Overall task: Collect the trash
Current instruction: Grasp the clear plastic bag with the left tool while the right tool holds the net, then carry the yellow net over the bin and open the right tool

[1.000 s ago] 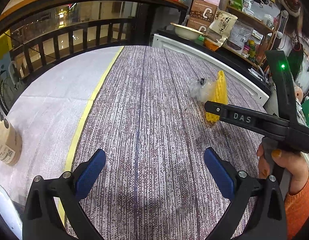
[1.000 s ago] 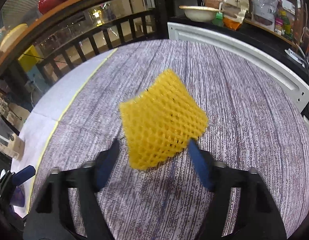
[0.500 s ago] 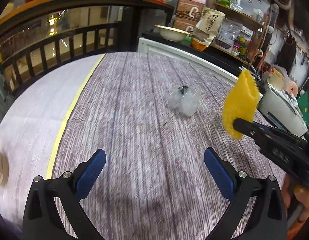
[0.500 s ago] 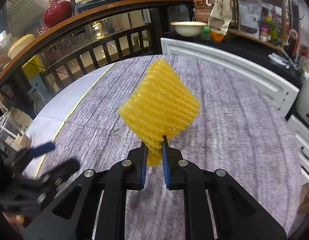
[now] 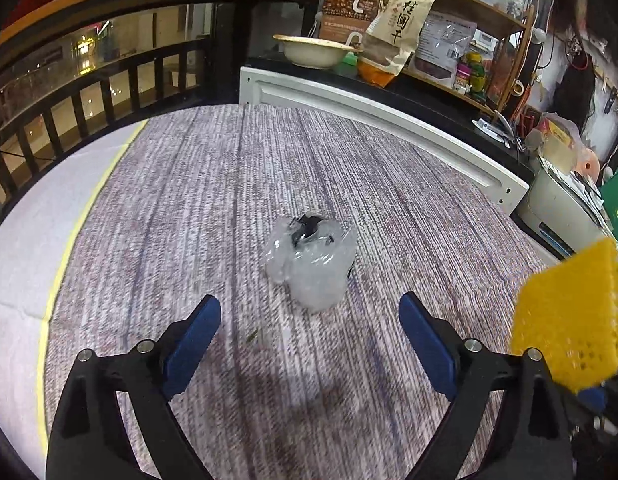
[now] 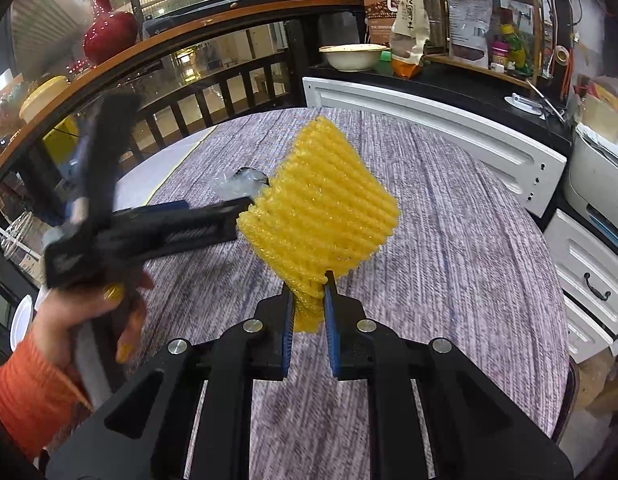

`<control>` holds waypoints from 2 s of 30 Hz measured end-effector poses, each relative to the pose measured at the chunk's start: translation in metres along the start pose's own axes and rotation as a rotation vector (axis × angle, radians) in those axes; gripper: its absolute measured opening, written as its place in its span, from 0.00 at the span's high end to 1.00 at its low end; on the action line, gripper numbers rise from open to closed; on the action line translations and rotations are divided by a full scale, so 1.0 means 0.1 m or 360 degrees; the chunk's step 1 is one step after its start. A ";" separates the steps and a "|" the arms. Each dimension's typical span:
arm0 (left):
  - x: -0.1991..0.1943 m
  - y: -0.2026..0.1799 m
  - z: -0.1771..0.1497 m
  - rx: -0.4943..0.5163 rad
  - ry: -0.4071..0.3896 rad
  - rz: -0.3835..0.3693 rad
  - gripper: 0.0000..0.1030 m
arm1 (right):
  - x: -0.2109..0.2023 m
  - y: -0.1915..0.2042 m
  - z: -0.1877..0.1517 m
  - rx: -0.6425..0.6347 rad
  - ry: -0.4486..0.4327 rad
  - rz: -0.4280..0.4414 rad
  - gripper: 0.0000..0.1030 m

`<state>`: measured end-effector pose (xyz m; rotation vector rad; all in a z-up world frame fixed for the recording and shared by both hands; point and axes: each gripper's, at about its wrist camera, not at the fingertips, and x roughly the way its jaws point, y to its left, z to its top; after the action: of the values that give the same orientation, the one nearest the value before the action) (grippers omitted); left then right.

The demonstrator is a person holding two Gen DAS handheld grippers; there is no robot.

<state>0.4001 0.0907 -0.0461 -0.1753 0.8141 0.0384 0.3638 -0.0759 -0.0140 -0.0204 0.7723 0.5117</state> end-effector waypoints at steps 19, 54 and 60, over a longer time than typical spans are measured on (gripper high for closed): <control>0.20 -0.13 0.09 0.0046 0.0028 0.0089 0.61 | -0.27 -0.17 -0.22 0.0078 -0.0040 0.0013 0.86; -1.18 -1.66 -0.97 0.0289 -0.0169 -0.0569 0.61 | -1.12 -2.01 -1.61 0.0669 -0.0059 -0.0462 0.86; -1.17 -1.87 -1.05 0.0317 -0.0142 -0.0622 0.61 | -0.70 -2.33 -1.90 0.0838 0.0095 -0.0495 0.64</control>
<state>0.2627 -0.1075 -0.0053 -0.1409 0.6785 -0.3993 0.3007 -0.3488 -0.1432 0.3295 0.9241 0.0031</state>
